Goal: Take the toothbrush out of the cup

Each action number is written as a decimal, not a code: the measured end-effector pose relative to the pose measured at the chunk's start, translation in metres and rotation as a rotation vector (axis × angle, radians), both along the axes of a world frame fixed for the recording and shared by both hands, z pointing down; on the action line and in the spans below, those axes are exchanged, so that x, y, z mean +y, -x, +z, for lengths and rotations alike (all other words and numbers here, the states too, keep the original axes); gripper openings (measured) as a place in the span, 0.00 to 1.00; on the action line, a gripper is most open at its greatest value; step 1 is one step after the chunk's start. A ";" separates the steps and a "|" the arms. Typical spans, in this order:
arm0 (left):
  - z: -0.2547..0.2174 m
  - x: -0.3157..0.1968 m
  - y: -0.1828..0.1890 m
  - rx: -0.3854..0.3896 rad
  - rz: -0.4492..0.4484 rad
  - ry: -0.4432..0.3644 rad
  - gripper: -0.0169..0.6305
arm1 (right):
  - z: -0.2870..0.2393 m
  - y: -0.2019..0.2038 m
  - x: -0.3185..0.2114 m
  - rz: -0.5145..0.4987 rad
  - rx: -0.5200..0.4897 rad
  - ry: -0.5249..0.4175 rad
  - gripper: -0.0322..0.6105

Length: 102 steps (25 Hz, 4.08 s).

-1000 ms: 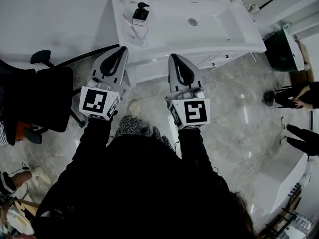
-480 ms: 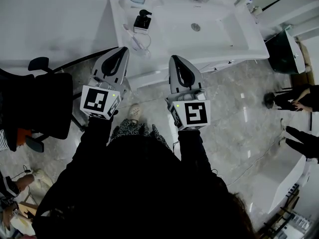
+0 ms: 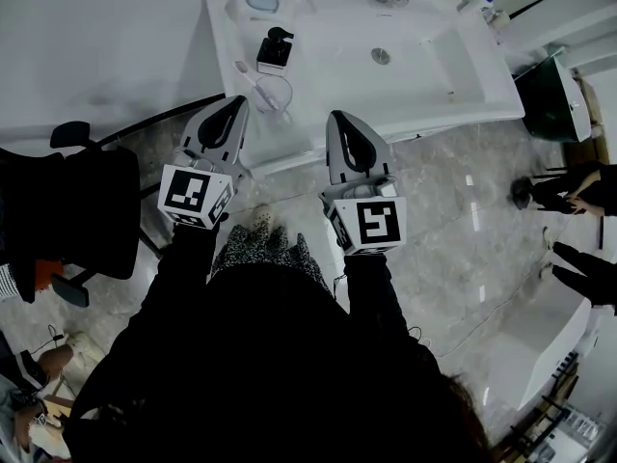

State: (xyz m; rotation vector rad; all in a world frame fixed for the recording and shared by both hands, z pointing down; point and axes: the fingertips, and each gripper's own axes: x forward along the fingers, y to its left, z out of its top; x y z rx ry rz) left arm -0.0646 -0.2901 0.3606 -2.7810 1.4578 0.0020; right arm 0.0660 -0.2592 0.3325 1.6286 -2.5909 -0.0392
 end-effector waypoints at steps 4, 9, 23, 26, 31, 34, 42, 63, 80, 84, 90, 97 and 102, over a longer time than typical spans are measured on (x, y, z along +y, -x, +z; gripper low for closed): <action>0.018 -0.014 0.003 0.029 0.030 0.058 0.04 | 0.003 0.003 -0.009 -0.005 -0.007 -0.019 0.06; 0.047 -0.036 0.007 0.039 0.041 0.166 0.20 | 0.014 0.003 -0.016 0.005 0.011 0.048 0.06; 0.088 -0.081 0.001 0.052 0.066 0.296 0.20 | 0.024 -0.001 -0.027 0.000 0.026 0.031 0.06; 0.091 -0.085 -0.003 0.063 0.072 0.307 0.20 | 0.029 -0.002 -0.028 -0.003 0.039 0.038 0.06; 0.089 -0.084 -0.006 0.092 0.094 0.326 0.20 | 0.032 0.001 -0.028 -0.007 0.046 0.044 0.06; 0.091 -0.083 -0.007 0.098 0.105 0.344 0.19 | 0.031 0.003 -0.029 -0.010 0.047 0.044 0.06; 0.089 -0.080 -0.010 0.095 0.138 0.339 0.11 | 0.034 0.006 -0.028 -0.019 0.056 0.045 0.06; 0.046 -0.058 -0.019 0.044 0.198 0.227 0.08 | 0.029 0.012 -0.019 -0.031 0.041 0.035 0.06; -0.009 -0.020 -0.032 -0.014 0.258 0.121 0.08 | 0.022 0.020 -0.006 -0.058 0.040 0.010 0.06; -0.017 -0.010 -0.035 0.007 0.283 0.124 0.08 | 0.021 0.022 -0.003 -0.064 0.040 0.008 0.06; -0.033 0.010 -0.043 0.019 0.316 0.115 0.08 | 0.023 0.025 0.002 -0.075 0.045 0.013 0.06; -0.050 0.023 -0.045 0.035 0.350 0.111 0.08 | 0.026 0.028 0.006 -0.086 0.044 0.021 0.06; -0.053 0.029 -0.046 0.052 0.366 0.115 0.08 | 0.028 0.029 0.008 -0.094 0.031 0.026 0.06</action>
